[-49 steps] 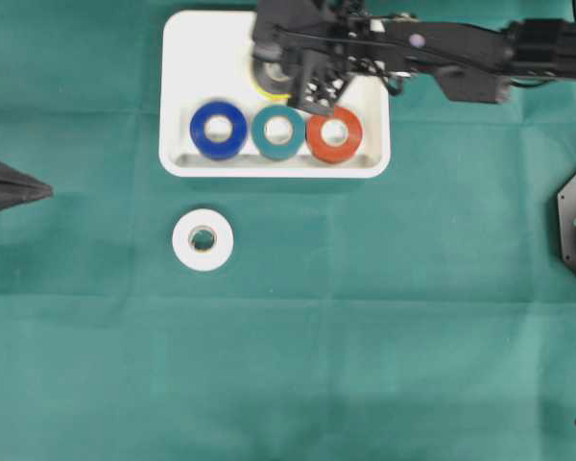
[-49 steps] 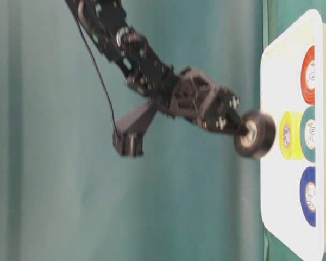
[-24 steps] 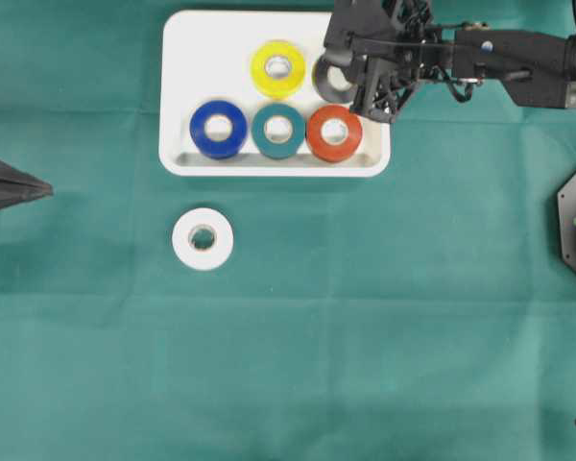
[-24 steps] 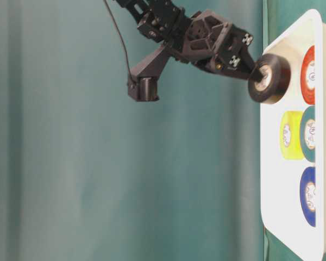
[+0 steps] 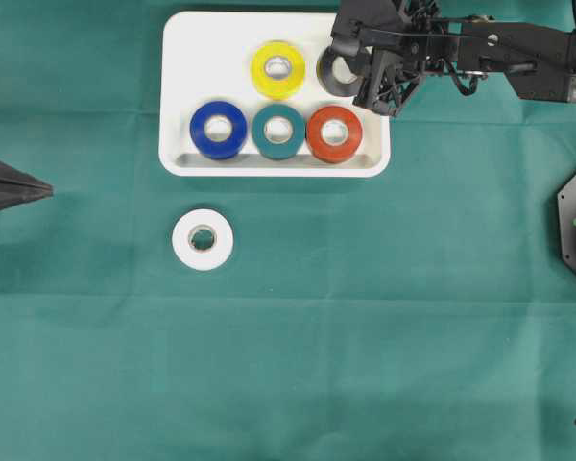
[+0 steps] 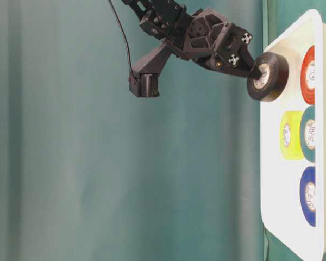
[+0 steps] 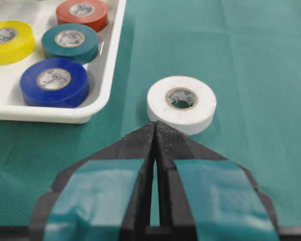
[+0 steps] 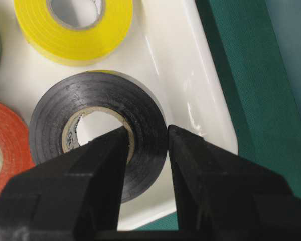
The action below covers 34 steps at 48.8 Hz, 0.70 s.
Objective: Put the tape into the white case with the right arm.
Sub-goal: 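Carry the black roll into the tray's upper right corner, then open the right gripper and retract it to the right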
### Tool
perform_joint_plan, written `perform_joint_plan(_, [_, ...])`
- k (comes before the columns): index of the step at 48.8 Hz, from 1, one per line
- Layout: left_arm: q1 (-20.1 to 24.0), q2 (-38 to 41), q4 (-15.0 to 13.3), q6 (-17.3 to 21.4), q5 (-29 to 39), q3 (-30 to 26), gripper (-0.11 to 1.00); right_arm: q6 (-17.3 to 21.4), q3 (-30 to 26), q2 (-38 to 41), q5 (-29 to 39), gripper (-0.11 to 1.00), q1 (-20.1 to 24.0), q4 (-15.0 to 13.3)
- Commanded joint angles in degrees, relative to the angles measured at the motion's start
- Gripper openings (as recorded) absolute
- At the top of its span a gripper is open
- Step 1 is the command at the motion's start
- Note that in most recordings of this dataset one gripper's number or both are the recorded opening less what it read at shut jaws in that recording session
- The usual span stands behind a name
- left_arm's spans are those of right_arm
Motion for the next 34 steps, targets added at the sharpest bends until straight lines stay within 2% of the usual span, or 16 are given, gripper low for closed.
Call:
perform_joint_plan(1, [0.2,0.4,0.0,0.1,-0.4,-0.6,0.0,0.0,-0.4,-1.8,-0.9,0.05,-0.1,-0.2])
perform_joint_plan(4, [0.2,0.4,0.0,0.1,-0.4,-0.6,0.0,0.0,-0.2,-1.8,-0.9,0.16,-0.1,-0.2])
perform_joint_plan(15, [0.2,0.4,0.0,0.1,-0.5,-0.6,0.0,0.2,0.4,-1.8,-0.9,0.81,-0.1,-0.2])
perform_joint_plan(26, [0.2,0.4,0.0,0.1,-0.4,-0.6,0.0,0.2,2.5,-3.6,-0.9,0.82,-0.1,-0.2])
perform_joint_plan(34, [0.2,0.4,0.0,0.1,-0.4,-0.7,0.0,0.2,6.6,-7.9,-1.0,0.82,-0.1,-0.2])
